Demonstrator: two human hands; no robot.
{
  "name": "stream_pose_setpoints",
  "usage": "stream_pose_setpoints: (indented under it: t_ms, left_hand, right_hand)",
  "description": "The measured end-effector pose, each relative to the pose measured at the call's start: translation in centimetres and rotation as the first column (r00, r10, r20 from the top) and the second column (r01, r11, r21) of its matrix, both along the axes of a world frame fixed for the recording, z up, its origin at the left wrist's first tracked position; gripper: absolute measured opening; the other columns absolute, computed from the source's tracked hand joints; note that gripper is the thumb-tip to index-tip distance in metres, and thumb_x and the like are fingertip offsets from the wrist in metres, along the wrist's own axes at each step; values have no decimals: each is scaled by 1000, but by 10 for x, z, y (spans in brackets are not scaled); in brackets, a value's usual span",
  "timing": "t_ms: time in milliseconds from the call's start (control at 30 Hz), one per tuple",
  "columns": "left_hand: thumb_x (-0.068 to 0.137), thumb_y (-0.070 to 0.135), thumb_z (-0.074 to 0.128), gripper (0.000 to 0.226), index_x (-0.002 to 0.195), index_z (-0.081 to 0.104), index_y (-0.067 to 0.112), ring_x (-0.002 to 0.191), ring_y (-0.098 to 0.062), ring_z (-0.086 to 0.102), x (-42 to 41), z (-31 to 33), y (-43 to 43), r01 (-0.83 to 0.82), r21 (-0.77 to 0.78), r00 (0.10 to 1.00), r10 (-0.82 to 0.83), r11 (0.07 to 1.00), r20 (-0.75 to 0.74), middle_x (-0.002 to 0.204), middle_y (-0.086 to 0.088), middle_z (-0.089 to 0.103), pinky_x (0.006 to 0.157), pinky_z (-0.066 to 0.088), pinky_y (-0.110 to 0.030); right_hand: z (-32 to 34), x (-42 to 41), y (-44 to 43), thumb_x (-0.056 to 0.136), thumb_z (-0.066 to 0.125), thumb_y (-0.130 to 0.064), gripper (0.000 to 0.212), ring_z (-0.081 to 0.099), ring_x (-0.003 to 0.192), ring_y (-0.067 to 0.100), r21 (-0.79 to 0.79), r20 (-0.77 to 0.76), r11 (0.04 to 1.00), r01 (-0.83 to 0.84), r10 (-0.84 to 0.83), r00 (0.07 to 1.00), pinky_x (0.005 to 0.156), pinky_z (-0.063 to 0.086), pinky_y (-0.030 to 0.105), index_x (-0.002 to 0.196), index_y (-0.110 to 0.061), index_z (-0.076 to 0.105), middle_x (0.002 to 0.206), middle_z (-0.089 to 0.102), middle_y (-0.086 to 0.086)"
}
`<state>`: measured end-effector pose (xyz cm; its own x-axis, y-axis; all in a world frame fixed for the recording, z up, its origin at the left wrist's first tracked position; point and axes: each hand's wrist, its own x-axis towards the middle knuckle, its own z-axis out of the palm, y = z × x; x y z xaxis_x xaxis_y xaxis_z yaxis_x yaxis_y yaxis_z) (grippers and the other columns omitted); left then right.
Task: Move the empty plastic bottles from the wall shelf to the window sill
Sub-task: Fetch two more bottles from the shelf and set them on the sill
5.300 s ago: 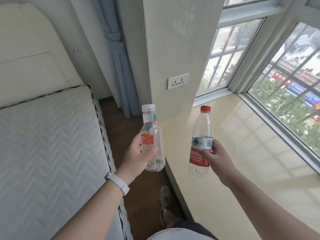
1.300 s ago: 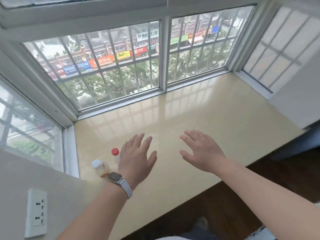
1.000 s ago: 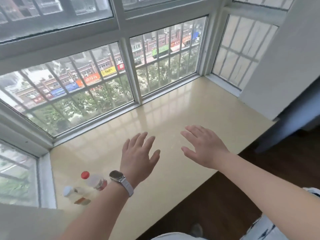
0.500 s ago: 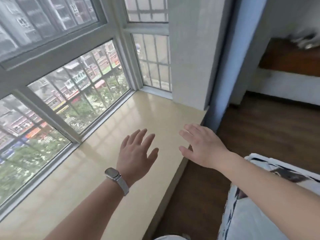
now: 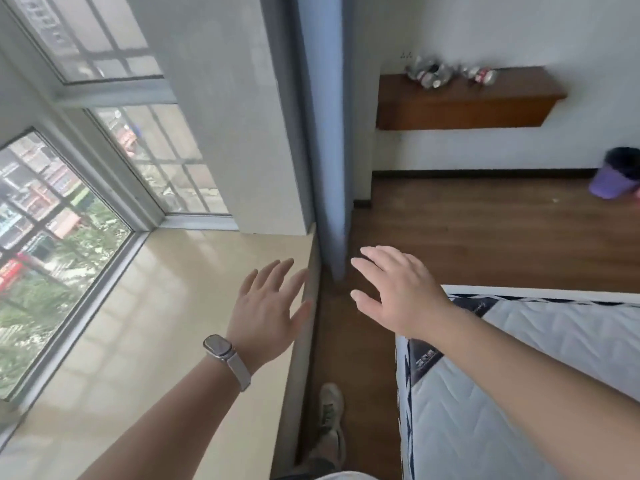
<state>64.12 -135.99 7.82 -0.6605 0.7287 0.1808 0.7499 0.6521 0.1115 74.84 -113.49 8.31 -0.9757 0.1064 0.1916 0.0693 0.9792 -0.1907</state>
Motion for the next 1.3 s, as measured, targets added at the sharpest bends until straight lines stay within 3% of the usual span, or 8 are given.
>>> stream_pose_setpoints:
  t_ms: [200, 567, 933, 1300]
  left_hand:
    - [92, 49, 41, 53, 130, 61, 18, 129, -36, 52, -63, 0, 66, 120, 25, 993, -120, 992, 2, 139, -12, 58, 104, 43, -54]
    - [93, 49, 41, 53, 129, 63, 17, 125, -36, 56, -204, -1, 146, 247, 93, 969, -244, 965, -35, 135, -12, 62, 102, 43, -52]
    - [94, 48, 44, 50, 131, 60, 19, 127, -35, 54, -262, -2, 216, 350, 109, 937, -348, 930, -42, 138, -10, 59, 103, 44, -54]
    - [95, 48, 43, 51, 133, 59, 18, 127, -36, 54, -309, 0, 301, 392, 79, 920, -388, 917, -60, 138, -11, 59, 102, 45, -56]
  right_hand:
    - [4, -41, 42, 83, 48, -50, 54, 57, 119, 30, 37, -57, 989, 143, -140, 988, 95, 47, 44, 122, -16, 65, 128, 63, 7]
    - [22, -148, 112, 86, 45, -53, 56, 53, 125, 29, 164, 8, 956, 242, -247, 969, 100, 43, 45, 127, -20, 62, 134, 60, 5]
    - [17, -184, 157, 86, 43, -54, 55, 51, 128, 28, 147, 17, 919, 367, -373, 928, 100, 43, 46, 129, -22, 59, 137, 58, 2]
    - [4, -234, 236, 90, 39, -54, 57, 45, 133, 26, 90, 46, 916, 390, -395, 917, 103, 40, 46, 136, -23, 54, 144, 51, 1]
